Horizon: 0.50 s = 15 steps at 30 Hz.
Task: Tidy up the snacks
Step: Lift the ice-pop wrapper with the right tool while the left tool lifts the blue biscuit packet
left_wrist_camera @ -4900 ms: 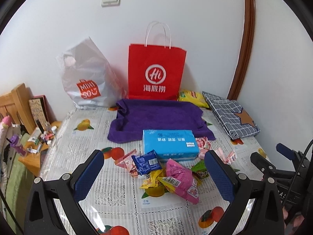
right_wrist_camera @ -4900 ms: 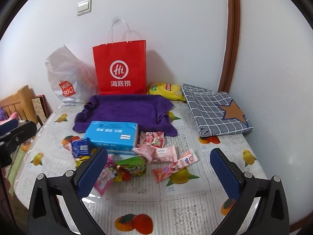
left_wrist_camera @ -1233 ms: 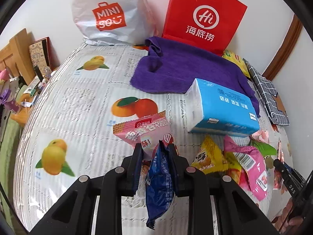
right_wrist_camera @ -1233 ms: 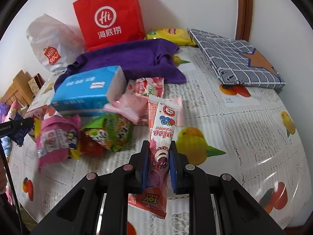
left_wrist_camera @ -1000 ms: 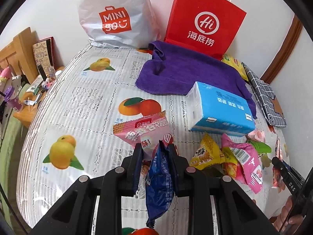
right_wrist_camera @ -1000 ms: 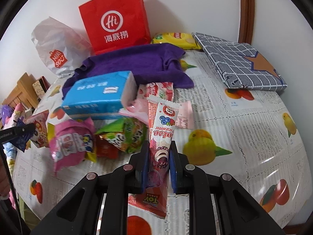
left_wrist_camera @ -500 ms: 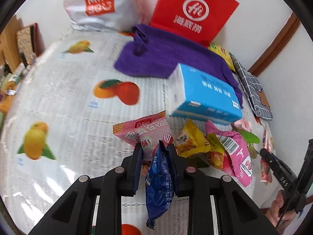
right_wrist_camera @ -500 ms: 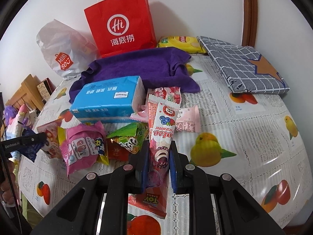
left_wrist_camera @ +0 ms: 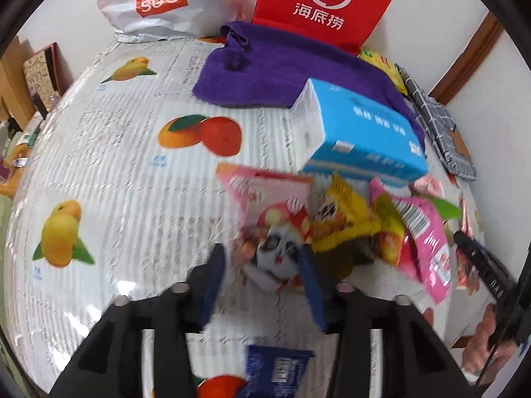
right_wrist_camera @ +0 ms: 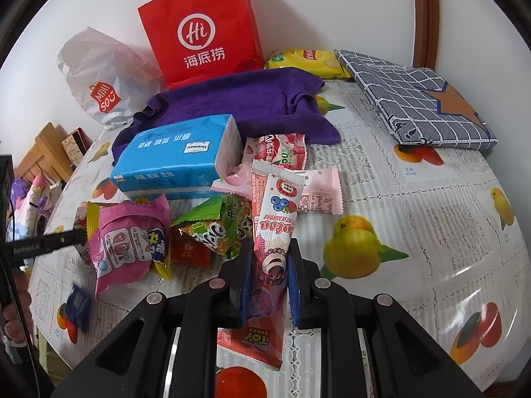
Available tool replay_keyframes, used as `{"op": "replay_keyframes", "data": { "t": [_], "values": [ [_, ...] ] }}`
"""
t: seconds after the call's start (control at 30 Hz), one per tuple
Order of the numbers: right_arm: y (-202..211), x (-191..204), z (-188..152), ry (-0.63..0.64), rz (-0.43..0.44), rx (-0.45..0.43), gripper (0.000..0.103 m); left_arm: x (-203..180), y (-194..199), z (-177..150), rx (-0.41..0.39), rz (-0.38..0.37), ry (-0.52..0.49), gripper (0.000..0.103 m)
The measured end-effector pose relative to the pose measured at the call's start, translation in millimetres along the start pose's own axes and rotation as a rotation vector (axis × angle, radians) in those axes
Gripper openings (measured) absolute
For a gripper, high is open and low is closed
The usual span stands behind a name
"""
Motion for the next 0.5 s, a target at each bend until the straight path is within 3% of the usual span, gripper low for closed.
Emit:
{"op": "replay_keyframes", "data": {
  "t": [0.07,0.23,0.5],
  "values": [
    [0,0,-2,0.0,0.004,-0.002,0.019,1,6,-8,-0.02,0.022,-0.012,0.061],
    [1,4,-8,0.004,0.02,-0.002,0.019,-3,17,-36,-0.03,0.026,-0.062,0.066],
    [13,9,-21,0.016,0.015,-0.021,0.019,1,16,-77,-0.005,0.041,-0.116,0.067]
  ]
}}
Point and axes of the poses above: each gripper's, at about its wrist camera, not at the fingertips, and y roughly against the way its jaws point, x to its left, z to its top, the point moved 4 cm from there along -y, roughly the way its jaws point, and after that the axes turned 7 degrees about y, right-handed, at the moved point
